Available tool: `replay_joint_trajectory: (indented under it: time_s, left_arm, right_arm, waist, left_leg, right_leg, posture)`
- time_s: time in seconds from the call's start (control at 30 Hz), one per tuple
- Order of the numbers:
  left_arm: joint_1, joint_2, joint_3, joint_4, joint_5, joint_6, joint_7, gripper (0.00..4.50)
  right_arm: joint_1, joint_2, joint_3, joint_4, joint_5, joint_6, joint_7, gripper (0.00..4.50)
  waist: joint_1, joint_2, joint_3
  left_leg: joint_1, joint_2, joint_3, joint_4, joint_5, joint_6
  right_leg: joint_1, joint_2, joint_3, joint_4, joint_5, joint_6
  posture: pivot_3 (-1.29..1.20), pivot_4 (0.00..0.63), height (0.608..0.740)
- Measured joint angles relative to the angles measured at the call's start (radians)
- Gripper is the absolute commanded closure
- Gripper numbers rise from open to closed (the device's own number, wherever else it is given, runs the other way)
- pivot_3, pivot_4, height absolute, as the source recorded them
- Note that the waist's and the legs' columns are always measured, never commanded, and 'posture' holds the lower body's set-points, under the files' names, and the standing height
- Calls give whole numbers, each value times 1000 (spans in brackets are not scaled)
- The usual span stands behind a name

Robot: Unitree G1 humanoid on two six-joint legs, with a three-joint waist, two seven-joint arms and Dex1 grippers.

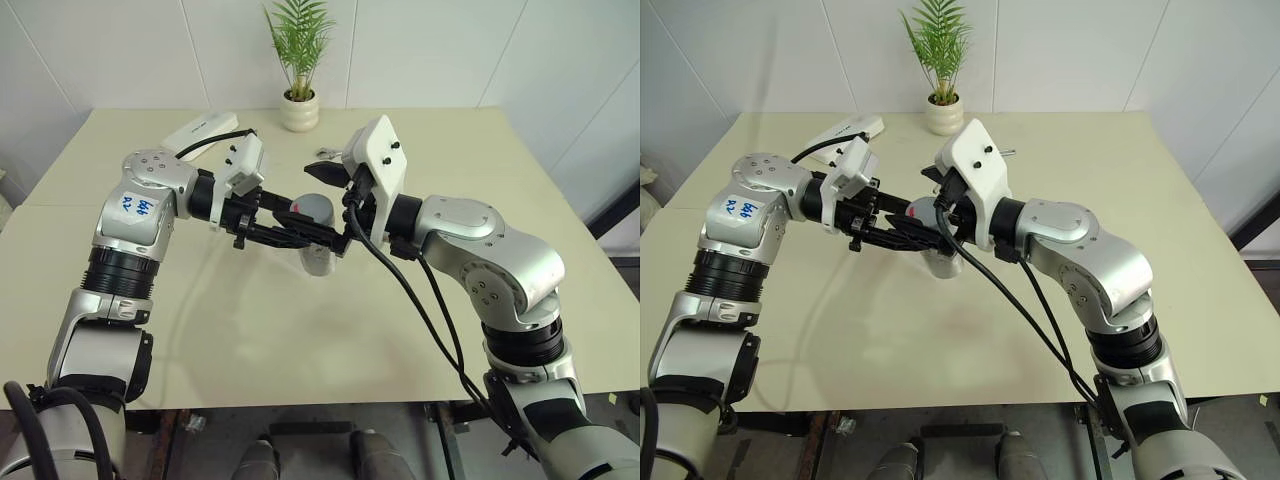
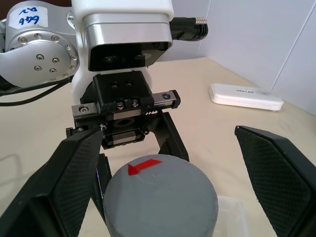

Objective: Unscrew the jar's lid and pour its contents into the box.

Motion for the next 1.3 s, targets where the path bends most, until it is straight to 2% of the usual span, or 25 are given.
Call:
replay_joint_trajectory:
  time_s: [0.53, 1.13, 1.3]
  left_arm:
    - [14, 1, 6, -47, -6, 38, 35, 2485]
    - [56, 17, 14, -91, -10, 75, 66, 2569]
    - [80, 0, 52, -90, -36, 64, 92, 2569]
  right_arm:
    - [17, 3, 1, 52, -45, -47, 18, 0]
    - [64, -90, -12, -9, -28, -31, 41, 0]
    - [77, -97, -42, -31, -11, -14, 40, 0]
  waist:
    - [0, 0, 0]
    - [1, 0, 0]
    - [1, 0, 0]
  left_leg:
    - [0, 0, 0, 0, 0, 0]
    - [0, 0, 0, 0, 0, 0]
    - [0, 0, 0, 0, 0, 0]
  right_leg:
    - [0, 0, 0, 0, 0, 0]
    - [0, 0, 0, 0, 0, 0]
    - [0, 0, 0, 0, 0, 0]
  posture:
    - [0, 150, 740]
    - [0, 150, 740]
    - [0, 150, 740]
